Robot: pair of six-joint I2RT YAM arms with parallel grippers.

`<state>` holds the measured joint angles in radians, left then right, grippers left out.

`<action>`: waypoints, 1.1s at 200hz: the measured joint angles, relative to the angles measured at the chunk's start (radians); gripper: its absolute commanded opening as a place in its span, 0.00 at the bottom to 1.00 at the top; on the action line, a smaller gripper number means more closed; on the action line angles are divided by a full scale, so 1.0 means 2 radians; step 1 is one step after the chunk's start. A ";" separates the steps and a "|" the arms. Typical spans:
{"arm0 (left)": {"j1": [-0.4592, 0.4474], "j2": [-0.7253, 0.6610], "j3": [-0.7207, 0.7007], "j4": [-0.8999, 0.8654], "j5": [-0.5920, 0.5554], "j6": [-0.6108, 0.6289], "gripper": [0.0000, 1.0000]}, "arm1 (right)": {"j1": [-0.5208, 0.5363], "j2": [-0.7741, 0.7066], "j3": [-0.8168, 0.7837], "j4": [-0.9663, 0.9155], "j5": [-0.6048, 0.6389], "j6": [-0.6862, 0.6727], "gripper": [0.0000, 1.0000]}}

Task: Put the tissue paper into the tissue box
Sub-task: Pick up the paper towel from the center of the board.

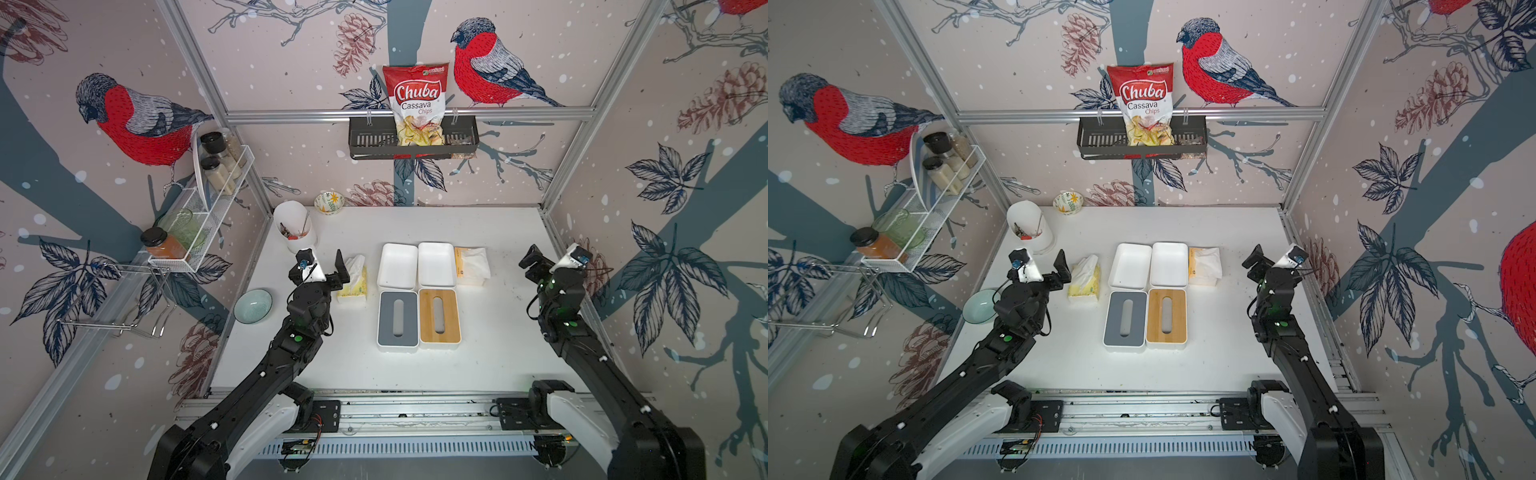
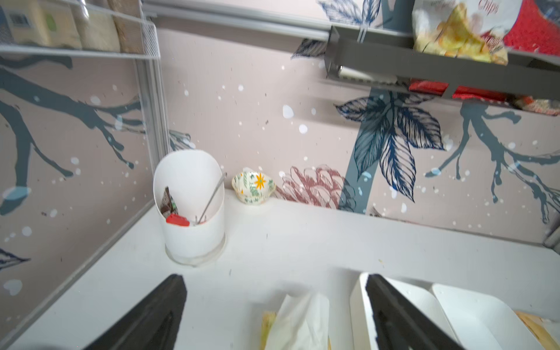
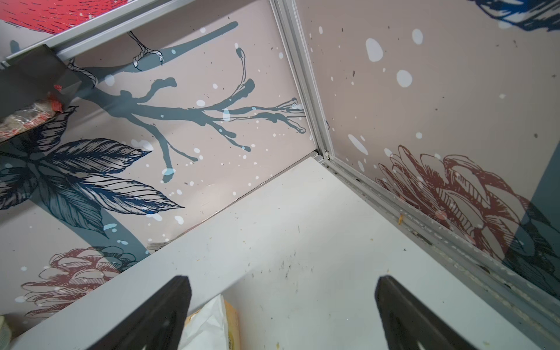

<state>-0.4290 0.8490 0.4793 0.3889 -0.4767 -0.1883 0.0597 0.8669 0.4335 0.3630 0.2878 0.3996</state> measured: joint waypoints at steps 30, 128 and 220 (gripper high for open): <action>0.000 0.007 0.052 -0.124 0.003 -0.050 0.77 | -0.002 -0.003 0.004 -0.005 -0.053 0.009 0.94; 0.127 0.098 0.065 -0.275 0.170 -0.134 0.59 | -0.002 0.103 0.067 -0.054 -0.175 -0.006 0.78; 0.175 0.249 0.118 -0.249 0.283 -0.129 0.54 | -0.007 0.109 0.067 -0.055 -0.196 -0.008 0.73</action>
<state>-0.0784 1.3464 0.7151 -0.1093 0.0887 -0.4454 0.0448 1.0847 0.5682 0.2539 -0.1036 0.3836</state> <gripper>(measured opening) 0.539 0.733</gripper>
